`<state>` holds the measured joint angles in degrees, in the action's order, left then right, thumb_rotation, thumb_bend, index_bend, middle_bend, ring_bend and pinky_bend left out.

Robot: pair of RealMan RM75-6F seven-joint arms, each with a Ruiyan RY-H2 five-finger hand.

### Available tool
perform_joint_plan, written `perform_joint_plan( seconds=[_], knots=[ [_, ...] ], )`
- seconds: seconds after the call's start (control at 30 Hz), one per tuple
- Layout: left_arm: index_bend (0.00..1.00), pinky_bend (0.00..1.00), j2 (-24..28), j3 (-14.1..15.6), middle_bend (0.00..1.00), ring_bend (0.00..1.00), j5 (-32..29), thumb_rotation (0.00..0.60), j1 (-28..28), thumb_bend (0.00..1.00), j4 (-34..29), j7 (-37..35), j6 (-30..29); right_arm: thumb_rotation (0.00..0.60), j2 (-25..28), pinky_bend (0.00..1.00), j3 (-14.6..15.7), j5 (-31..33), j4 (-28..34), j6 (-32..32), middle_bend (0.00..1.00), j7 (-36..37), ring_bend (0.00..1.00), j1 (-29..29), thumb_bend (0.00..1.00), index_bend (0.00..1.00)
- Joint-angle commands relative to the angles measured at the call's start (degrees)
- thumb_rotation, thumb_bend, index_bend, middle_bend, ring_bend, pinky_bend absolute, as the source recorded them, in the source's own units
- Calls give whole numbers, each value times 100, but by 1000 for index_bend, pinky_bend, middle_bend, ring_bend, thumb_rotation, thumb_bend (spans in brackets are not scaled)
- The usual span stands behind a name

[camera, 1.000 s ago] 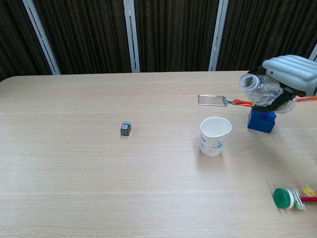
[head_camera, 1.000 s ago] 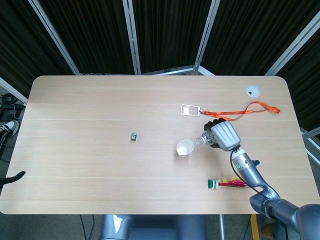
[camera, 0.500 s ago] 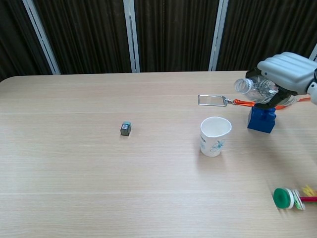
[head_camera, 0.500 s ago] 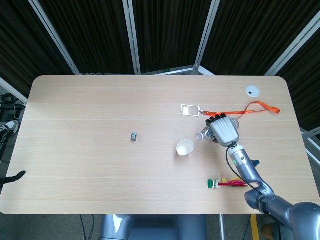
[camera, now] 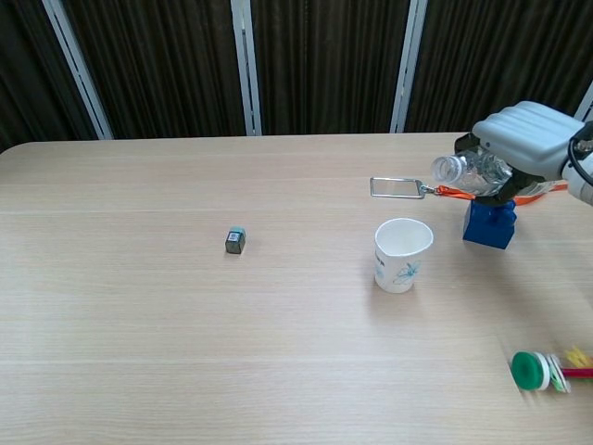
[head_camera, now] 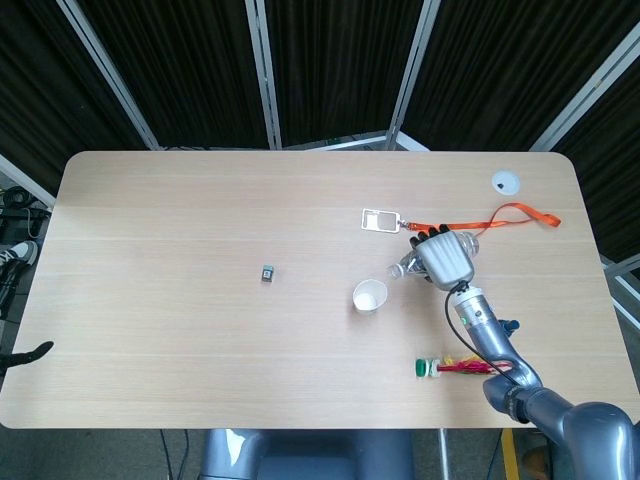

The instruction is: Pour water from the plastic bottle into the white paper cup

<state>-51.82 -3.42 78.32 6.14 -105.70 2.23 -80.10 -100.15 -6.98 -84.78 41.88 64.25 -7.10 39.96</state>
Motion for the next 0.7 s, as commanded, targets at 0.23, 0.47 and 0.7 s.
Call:
perform_joint_plan(
  seconds=[0.23, 0.47, 0.7],
  knots=[
    [0, 0, -15, -8, 0, 0, -22, 600, 1, 18, -2, 28, -11, 600, -105, 491, -18, 46, -88, -27, 617, -356, 525, 22, 460, 544],
    [0, 0, -13, -7, 0, 0, -37, 600, 9, 17, 0, 34, 11, 600, -118, 491, -46, 79, 7, 20, 618, -613, 527, 13, 461, 545],
    [0, 0, -5, -2, 0, 0, -48, 600, 6, 16, -18, 39, 15, 600, -139, 493, -37, 52, 48, 112, 619, -1010, 528, 18, 462, 547]
  ],
)
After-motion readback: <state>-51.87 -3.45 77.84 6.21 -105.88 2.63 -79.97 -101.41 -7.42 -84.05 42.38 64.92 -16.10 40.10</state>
